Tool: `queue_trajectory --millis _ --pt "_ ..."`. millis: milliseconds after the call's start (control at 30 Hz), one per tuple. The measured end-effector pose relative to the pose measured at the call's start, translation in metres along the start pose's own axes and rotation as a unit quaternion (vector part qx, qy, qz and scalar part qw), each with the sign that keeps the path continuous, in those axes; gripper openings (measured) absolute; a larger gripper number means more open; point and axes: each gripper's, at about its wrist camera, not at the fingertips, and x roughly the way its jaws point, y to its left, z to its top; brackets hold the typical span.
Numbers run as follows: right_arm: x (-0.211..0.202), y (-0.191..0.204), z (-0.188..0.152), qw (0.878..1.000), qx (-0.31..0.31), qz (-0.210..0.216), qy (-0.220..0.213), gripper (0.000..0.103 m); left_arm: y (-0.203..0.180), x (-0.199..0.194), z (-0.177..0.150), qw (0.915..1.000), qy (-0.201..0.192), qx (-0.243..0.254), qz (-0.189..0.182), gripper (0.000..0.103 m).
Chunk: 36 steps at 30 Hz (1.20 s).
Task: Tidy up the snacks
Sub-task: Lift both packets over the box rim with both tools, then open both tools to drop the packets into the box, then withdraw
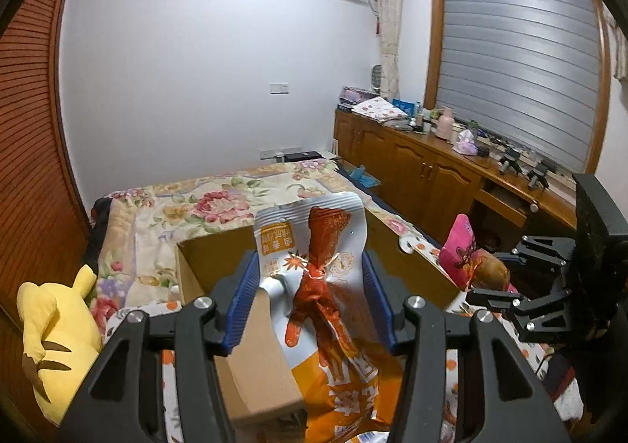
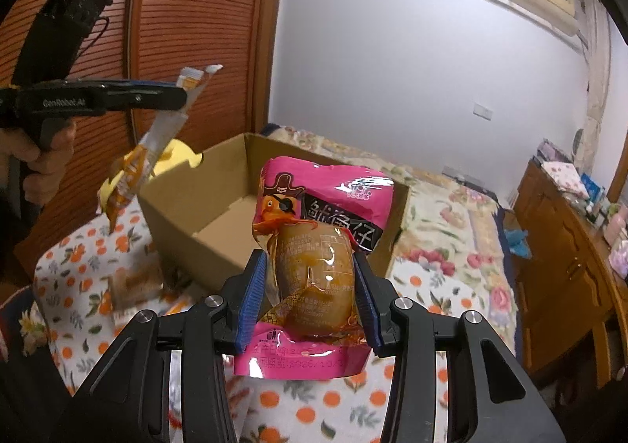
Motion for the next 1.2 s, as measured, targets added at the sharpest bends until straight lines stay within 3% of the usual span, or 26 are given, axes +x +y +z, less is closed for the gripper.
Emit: queue_trajectory --millis 333,733,1200 --pt "0.052 -0.005 0.025 1.0 -0.004 0.015 0.009 0.044 0.019 0.038 0.016 0.9997 0.004 -0.006 0.024 0.052" --pt "0.104 -0.012 0.023 0.998 -0.002 0.02 0.059 0.044 0.021 0.093 -0.004 0.9967 0.066 0.004 0.047 0.052" --pt "0.133 -0.004 0.014 0.993 -0.011 0.025 0.113 0.046 0.013 0.114 -0.027 0.9898 0.129 0.022 0.056 0.055"
